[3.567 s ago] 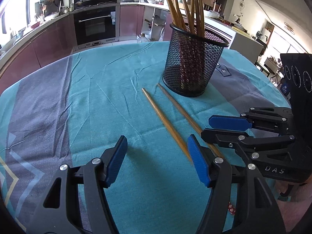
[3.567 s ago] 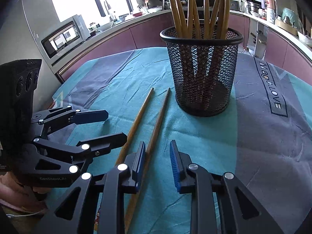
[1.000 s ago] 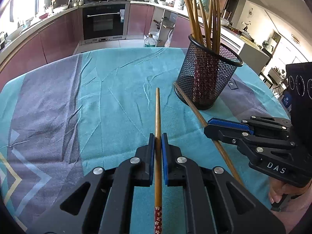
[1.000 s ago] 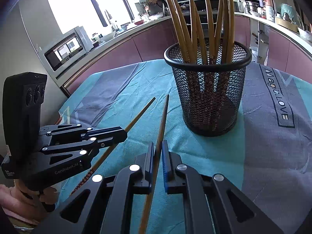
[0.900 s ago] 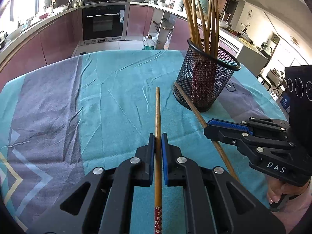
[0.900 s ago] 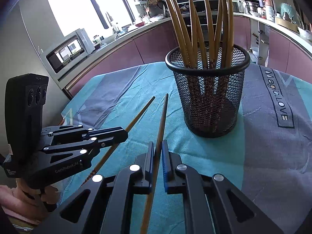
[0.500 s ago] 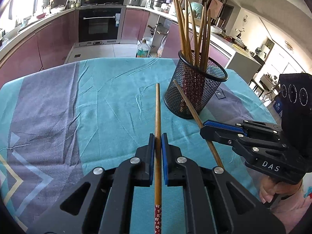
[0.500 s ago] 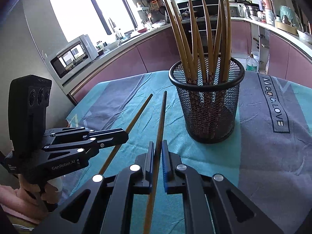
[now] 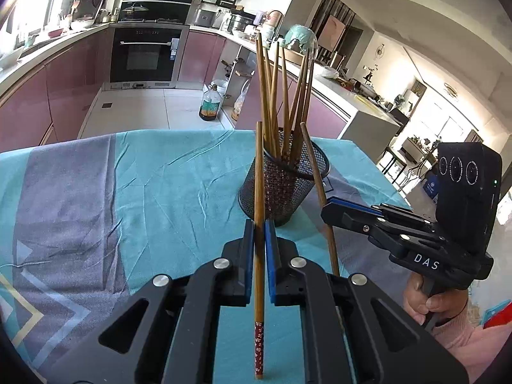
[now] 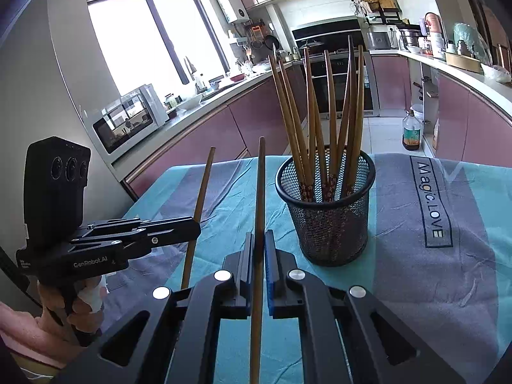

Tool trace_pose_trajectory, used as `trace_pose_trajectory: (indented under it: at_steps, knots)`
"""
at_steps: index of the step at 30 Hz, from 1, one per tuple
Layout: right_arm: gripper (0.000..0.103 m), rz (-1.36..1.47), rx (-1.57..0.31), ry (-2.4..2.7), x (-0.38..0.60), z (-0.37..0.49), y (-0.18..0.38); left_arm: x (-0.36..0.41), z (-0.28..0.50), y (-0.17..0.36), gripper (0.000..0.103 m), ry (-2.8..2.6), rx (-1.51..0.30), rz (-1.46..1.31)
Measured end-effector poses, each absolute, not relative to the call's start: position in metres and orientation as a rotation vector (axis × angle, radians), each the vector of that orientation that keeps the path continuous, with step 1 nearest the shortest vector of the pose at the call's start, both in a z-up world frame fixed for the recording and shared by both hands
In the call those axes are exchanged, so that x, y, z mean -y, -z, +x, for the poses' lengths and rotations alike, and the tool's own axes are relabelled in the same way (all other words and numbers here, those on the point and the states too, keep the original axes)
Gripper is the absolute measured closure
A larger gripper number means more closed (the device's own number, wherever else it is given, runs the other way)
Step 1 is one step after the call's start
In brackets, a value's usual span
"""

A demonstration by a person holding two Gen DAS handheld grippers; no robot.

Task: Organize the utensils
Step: 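Lift the left chopstick upright over the mesh cup while the right tool carries its own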

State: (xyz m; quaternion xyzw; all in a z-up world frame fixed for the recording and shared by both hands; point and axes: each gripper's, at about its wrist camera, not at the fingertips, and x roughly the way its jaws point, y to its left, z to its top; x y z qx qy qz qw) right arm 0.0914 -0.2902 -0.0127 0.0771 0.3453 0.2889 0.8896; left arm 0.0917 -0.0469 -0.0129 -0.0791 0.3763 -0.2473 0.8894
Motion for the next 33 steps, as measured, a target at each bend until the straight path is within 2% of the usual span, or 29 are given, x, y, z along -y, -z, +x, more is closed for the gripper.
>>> trace_pose_trajectory:
  at_steps: [33]
  knots:
    - [0.098,0.136,-0.486,-0.575,0.317,0.097,-0.061,0.053,0.096,-0.066,0.095,0.566,-0.592,-0.151]
